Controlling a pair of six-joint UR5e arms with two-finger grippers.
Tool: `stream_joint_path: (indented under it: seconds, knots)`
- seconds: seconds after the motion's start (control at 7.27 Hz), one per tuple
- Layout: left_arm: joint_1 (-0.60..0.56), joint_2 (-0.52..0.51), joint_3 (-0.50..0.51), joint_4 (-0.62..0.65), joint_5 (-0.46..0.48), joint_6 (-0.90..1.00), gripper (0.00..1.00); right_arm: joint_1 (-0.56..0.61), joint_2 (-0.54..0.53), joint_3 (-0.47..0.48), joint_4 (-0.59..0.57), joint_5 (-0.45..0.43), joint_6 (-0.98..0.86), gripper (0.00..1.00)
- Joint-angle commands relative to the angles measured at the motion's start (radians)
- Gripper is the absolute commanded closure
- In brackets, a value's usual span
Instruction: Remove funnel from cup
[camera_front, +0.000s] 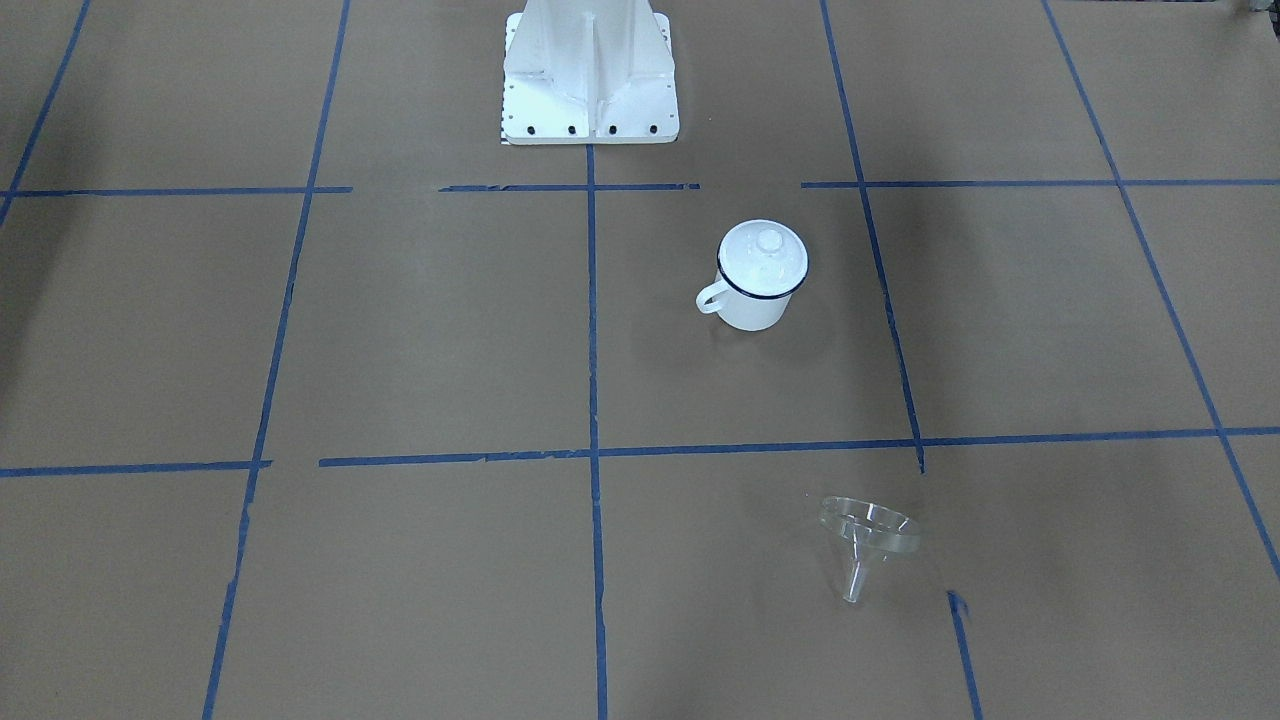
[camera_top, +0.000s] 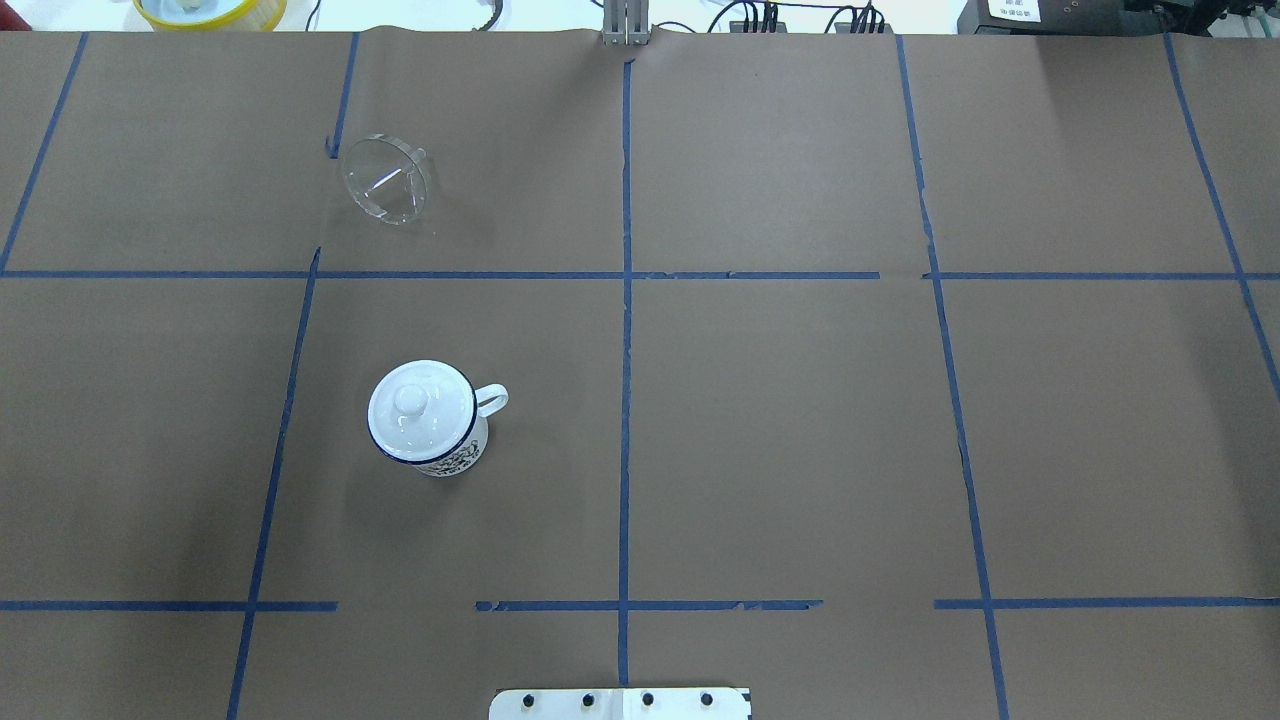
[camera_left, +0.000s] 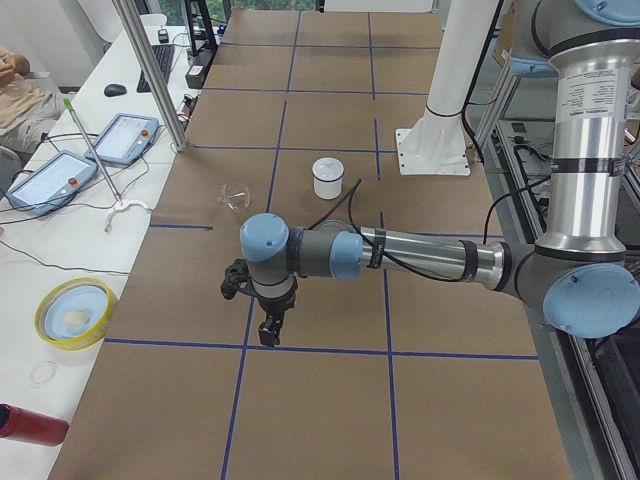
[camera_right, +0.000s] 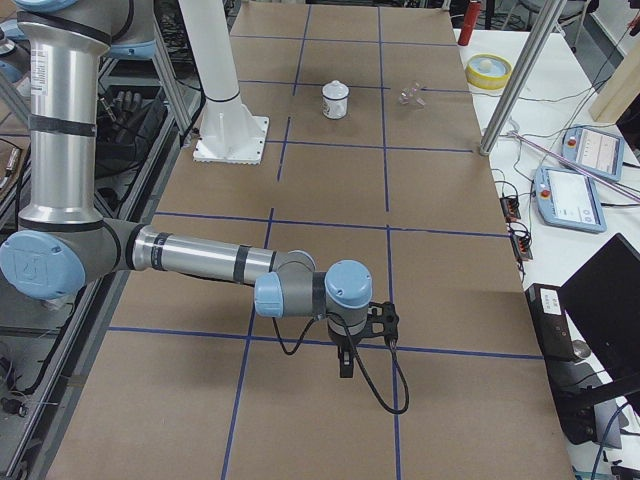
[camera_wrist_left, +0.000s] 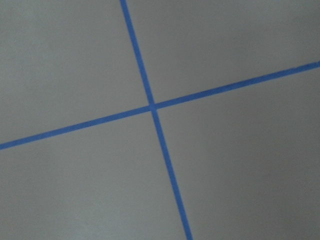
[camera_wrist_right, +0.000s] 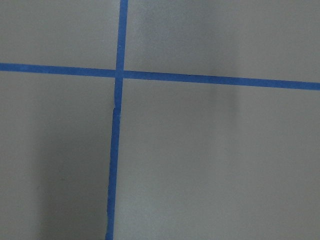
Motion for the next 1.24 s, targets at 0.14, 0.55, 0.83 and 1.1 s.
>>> stream_joint_path:
  seconds: [0.14,0.55,0.83,1.1]
  knots:
    - [-0.010,0.017,0.007,-0.032,0.000,0.007,0.00,0.000,0.000,0.000,0.000,0.000,0.000,0.00]
    - [-0.009,0.013,0.012,-0.035,-0.052,-0.092,0.00,0.000,0.000,0.000,0.000,0.000,0.000,0.00]
    - [-0.004,0.009,0.044,-0.035,-0.056,-0.088,0.00,0.000,0.000,0.000,0.000,0.000,0.000,0.00]
    - [-0.001,0.006,0.048,-0.064,-0.049,-0.085,0.00,0.000,0.000,0.000,0.000,0.000,0.000,0.00]
